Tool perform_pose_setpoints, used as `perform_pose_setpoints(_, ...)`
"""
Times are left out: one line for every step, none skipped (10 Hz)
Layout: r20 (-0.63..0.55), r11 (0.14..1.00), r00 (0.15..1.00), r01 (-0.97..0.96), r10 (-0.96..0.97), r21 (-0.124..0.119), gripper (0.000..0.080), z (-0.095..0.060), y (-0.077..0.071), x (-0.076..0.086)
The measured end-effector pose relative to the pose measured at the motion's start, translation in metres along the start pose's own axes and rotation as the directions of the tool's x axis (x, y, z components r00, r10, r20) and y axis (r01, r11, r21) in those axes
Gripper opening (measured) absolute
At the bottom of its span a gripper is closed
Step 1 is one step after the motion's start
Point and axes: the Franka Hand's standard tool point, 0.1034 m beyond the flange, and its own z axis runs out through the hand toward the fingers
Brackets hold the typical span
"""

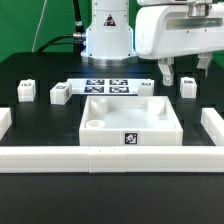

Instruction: Assemble one leg

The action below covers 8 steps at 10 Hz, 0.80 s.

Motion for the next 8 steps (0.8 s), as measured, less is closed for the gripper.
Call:
perform_pose_setpoints(0.002, 1.000, 1.000, 0.002, -0.002, -0.004, 0.0650, 0.000, 0.000, 0.000)
perform_pose_setpoints(0.002, 1.000, 1.000, 0.002, -0.002, -0.004, 0.0650, 0.000, 0.000, 0.000)
perform_pose_setpoints(0.002, 1.000, 1.000, 0.003, -0.003, -0.004, 0.0650, 0.000, 0.000, 0.000)
perform_pose_setpoints(0.003, 1.000, 1.000, 0.002, -0.002, -0.003, 0.0650, 0.001, 0.000, 0.000)
perform_pose_setpoints(0.003, 1.000, 1.000, 0.002, -0.002, -0.003, 0.0650, 0.001, -0.001, 0.000)
perform_pose_setpoints(0.002, 1.000, 1.000, 0.020, -0.020, -0.003, 0.0650, 0.002, -0.001, -0.001)
perform_pose_setpoints(-0.010, 0.996, 0.996, 0.093, -0.093, -0.006, 0.0650, 0.009, -0.006, -0.010)
perform_pose_setpoints(-0.002, 0.974, 0.974, 0.226, -0.226, -0.007, 0.0650, 0.013, -0.009, -0.020)
